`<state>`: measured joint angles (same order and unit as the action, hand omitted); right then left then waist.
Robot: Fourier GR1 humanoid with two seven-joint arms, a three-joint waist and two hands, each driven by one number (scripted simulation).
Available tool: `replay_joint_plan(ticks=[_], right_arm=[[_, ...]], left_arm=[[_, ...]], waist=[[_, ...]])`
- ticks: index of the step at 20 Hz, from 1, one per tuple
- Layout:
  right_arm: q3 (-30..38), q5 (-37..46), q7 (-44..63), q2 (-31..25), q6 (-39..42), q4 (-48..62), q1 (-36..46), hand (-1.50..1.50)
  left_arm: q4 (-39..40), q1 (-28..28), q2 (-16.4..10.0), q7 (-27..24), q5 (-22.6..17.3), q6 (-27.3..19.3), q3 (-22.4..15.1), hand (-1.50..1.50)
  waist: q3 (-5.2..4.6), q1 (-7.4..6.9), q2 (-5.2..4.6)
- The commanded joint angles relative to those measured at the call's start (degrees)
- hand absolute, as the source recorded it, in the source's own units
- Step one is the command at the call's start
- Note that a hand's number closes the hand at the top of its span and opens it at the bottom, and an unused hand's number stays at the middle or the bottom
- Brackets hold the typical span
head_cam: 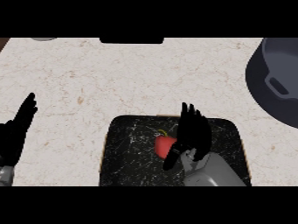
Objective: Pick the bell pepper from the tray and place it in the pot
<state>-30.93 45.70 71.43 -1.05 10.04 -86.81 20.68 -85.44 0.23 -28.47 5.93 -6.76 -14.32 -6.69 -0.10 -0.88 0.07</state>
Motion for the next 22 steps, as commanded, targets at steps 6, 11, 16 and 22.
replay_joint_plan(ticks=[6,11,16,22], right_arm=[[-1.46,-2.93,13.79,1.00,-1.95,5.94,3.67,-1.50],[-4.21,-2.75,9.55,1.00,-2.13,9.09,5.95,1.50],[-6.16,-2.74,11.87,1.00,-2.50,6.42,4.65,1.50],[-5.05,-3.94,12.44,1.00,-1.80,8.10,8.15,1.50]], left_arm=[[-2.64,-2.20,1.00,0.24,0.35,0.22,0.23,0.00],[1.29,-2.60,0.87,-2.84,-0.10,2.37,2.52,0.00],[-3.48,-1.45,2.96,2.09,2.45,-0.85,0.51,0.00],[0.69,-2.28,2.39,-2.26,3.33,1.30,1.63,0.00]], waist=[[0.06,-0.26,-0.02],[0.06,0.01,-0.10],[0.09,0.33,0.08],[0.05,0.32,-0.04]])
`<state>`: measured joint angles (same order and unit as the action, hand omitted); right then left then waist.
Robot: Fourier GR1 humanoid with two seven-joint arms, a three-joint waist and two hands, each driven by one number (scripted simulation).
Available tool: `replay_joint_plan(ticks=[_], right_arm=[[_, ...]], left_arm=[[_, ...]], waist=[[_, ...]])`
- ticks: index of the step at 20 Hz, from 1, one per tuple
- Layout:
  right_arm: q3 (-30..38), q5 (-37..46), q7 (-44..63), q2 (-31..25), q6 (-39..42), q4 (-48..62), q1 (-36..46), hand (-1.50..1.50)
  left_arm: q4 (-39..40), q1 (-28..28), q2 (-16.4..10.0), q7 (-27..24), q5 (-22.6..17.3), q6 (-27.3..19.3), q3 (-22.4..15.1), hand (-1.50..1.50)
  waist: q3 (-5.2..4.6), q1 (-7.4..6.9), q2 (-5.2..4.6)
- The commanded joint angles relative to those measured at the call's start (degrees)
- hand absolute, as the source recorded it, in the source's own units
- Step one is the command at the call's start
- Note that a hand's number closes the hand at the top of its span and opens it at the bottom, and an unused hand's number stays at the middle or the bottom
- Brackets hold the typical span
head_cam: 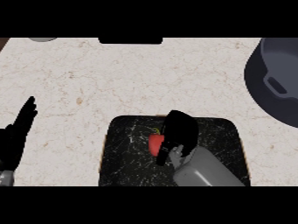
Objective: Pick the bell pepper from the tray and place it in the pot
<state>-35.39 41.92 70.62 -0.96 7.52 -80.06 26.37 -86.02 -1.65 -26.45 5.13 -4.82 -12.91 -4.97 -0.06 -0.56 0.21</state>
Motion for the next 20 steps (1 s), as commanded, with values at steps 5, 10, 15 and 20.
replay_joint_plan(ticks=[5,10,15,20], right_arm=[[20.81,-5.45,-10.03,-7.02,2.15,17.26,14.26,1.50],[22.37,0.84,-17.21,-12.09,-2.27,31.84,22.94,1.50],[18.51,10.32,-11.06,-15.31,-3.64,29.80,30.54,1.50],[16.51,19.37,-5.45,-17.35,-7.55,27.14,34.11,1.50]], left_arm=[[-1.37,-0.35,-0.17,-0.03,0.27,1.23,0.65,0.00],[-2.13,1.37,-0.47,2.45,-0.16,2.54,0.99,0.00],[-3.83,-0.51,1.29,1.92,1.17,1.25,-0.30,0.00],[-0.11,-1.02,0.36,-0.31,-0.57,3.02,2.70,0.00]], waist=[[0.09,-1.06,-0.80],[0.10,-1.45,-0.85],[0.05,-1.13,-0.34],[-0.02,0.06,-0.09]])
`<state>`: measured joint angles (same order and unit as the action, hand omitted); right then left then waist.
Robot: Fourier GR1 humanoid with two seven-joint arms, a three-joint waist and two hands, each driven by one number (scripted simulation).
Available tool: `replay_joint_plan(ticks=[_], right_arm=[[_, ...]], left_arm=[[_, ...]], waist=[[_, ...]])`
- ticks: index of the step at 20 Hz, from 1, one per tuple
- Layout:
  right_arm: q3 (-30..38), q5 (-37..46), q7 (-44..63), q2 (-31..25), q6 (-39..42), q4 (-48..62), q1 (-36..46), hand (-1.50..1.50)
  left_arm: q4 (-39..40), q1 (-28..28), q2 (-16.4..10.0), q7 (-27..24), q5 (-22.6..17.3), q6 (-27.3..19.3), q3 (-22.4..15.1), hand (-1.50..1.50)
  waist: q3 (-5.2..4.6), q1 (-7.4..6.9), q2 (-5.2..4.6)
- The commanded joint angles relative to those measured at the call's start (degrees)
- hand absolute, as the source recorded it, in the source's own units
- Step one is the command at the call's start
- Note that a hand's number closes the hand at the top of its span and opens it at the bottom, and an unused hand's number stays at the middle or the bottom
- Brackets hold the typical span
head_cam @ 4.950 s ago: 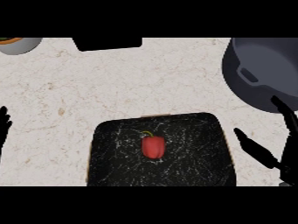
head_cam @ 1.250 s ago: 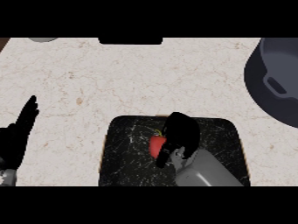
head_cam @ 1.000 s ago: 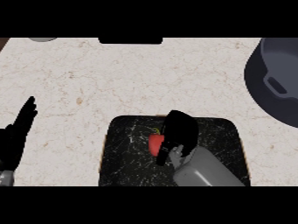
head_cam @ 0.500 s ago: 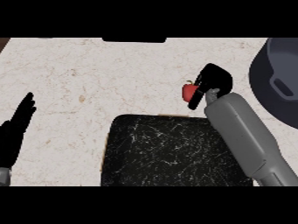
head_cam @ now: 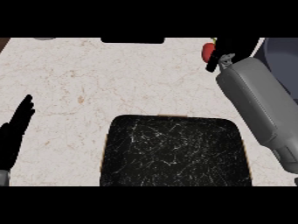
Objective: Pick the bell pepper from the tray and place it in the pot
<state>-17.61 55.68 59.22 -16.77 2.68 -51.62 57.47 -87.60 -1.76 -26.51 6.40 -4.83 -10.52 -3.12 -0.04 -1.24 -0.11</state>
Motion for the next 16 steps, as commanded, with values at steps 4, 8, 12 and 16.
replay_joint_plan(ticks=[4,8,12,16], right_arm=[[4.74,5.46,3.93,-3.06,-7.44,-1.43,5.32,1.50],[7.65,6.66,1.88,-4.63,-10.94,-3.36,3.79,1.50],[10.49,7.98,-2.15,-5.68,-18.18,-1.47,1.01,1.50],[16.05,4.23,-9.30,-12.17,-15.90,-0.32,3.59,1.50]], left_arm=[[2.09,-0.64,-0.30,-2.70,-0.50,1.54,2.10,0.00],[1.16,-0.77,-0.82,-1.00,-1.02,2.66,2.97,0.00],[-0.02,1.02,2.75,1.40,1.56,-0.47,0.85,0.00],[3.05,0.91,0.45,-1.86,0.59,2.68,3.94,0.00]], waist=[[0.03,0.46,0.07],[0.04,0.75,0.15],[0.06,0.86,0.03],[0.03,0.89,-0.02]])
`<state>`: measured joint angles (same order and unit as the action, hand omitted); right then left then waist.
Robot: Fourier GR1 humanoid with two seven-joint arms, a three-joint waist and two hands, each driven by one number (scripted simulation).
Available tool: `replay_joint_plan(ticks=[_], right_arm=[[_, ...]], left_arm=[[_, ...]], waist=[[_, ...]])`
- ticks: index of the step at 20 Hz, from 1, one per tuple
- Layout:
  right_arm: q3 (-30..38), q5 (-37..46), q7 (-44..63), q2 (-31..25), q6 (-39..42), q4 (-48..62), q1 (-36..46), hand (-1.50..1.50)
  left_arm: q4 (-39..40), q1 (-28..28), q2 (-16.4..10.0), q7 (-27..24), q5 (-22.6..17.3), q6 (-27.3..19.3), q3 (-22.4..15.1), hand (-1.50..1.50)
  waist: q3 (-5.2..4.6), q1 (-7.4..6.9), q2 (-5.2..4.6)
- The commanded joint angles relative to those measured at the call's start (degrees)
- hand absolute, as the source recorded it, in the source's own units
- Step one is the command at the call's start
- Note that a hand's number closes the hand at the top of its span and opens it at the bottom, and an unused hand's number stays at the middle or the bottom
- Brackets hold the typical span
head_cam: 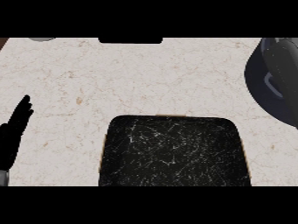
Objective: Pick the bell pepper from the tray and place it in the pot
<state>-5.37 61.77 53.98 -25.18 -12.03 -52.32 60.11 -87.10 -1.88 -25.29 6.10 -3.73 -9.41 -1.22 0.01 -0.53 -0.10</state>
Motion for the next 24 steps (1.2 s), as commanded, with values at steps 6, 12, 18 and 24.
replay_joint_plan(ticks=[6,12,18,24], right_arm=[[7.76,-2.30,-12.28,-5.53,-6.26,10.00,0.19,1.50],[13.37,-5.21,-24.11,-10.81,-12.67,23.84,-0.24,1.50],[15.41,-5.38,-31.89,-14.72,-12.91,34.51,2.28,1.50],[20.22,-9.35,-37.04,-16.75,-14.48,39.20,1.22,1.50]], left_arm=[[1.07,2.49,2.01,1.21,3.14,0.05,0.00,0.00],[-4.82,-1.11,2.38,1.88,3.03,0.23,-0.50,0.00],[1.36,3.69,4.29,-0.28,4.16,0.64,-1.20,0.00],[-0.01,2.63,2.35,0.12,2.96,2.52,0.50,0.00]], waist=[[-0.01,-0.26,-0.16],[0.09,-1.93,-0.60],[0.12,-2.60,-1.43],[0.28,-3.96,-1.82]])
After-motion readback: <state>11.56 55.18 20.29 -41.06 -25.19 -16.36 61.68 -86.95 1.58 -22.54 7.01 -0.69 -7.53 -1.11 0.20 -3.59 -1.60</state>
